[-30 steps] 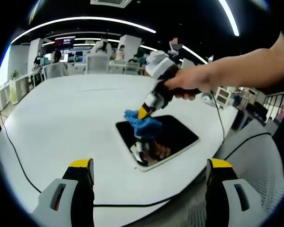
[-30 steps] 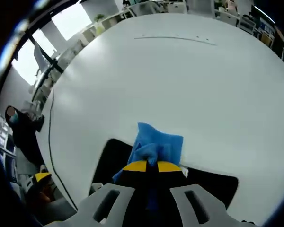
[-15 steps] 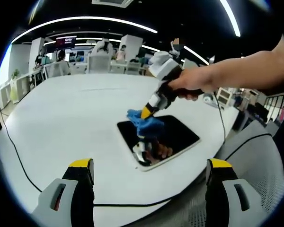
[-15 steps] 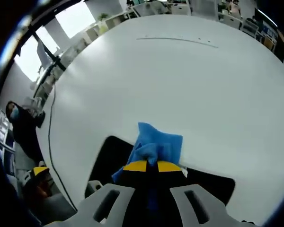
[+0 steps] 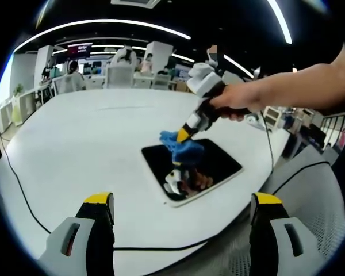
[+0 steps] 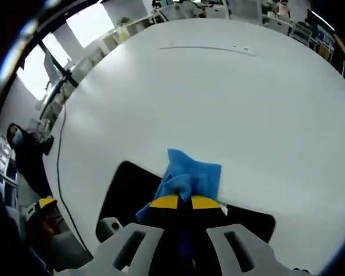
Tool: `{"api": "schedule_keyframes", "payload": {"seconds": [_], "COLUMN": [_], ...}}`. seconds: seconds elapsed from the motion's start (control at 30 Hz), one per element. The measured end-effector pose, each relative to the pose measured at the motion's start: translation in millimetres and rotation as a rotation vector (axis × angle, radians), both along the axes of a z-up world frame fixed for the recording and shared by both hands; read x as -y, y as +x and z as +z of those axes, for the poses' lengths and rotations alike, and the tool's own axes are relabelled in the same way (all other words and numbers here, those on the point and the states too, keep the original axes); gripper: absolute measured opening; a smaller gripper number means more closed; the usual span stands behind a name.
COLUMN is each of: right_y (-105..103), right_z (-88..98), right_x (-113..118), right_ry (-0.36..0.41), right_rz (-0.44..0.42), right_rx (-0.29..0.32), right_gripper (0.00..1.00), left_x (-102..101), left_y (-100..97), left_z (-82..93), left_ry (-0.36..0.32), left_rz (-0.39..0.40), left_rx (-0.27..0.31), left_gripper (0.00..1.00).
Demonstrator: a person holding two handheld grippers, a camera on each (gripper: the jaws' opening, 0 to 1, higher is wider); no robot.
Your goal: Wipe the mirror surface with the cleaning cloth until all visible marks leave the cleaned area.
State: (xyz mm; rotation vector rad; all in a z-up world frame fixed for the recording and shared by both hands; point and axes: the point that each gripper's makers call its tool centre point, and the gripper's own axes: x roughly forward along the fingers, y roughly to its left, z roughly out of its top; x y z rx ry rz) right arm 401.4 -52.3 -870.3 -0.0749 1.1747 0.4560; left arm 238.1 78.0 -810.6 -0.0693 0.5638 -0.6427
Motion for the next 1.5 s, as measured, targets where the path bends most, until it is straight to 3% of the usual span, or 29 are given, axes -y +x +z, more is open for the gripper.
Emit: {"api": "schedule_keyframes", "payload": {"seconds": [0.13, 0.53, 0.83, 1.23, 1.5], "right_y": [-1.1, 2.4, 1.0, -29.2, -65.3], "right_z": [1.0, -0.8, -1.4, -2.4, -1.1], "right_x": [9.2, 37.9, 36.5, 34.6, 33.7], "right_ry": [-0.003, -0.023, -0.029, 0.012, 0.036], "right_rz": [-0.013, -0.058, -0.056, -0.07, -0.067], "right_rx": [0.001, -0.01, 0.004, -0.014, -0.009], "right_gripper": [0.0, 0.0, 0.0, 0.0, 0.0], "left_x": [3.8, 2.4, 2.6, 1.3, 0.4], "left_y": [-2.8, -2.5, -3.1, -1.2, -0.5], "left_z": [-1.8, -2.7, -2.6, -1.0, -0.7], "left_ry": [0.045, 0.03, 0.03, 0.04, 0.034], "left_rz": [-0.044, -0.028, -0.028, -0.024, -0.012], "left_rx": [0.009, -0.005, -0.009, 0.009, 0.01], "left_gripper": [0.99, 0.99, 0.99, 0.99, 0.99]}}
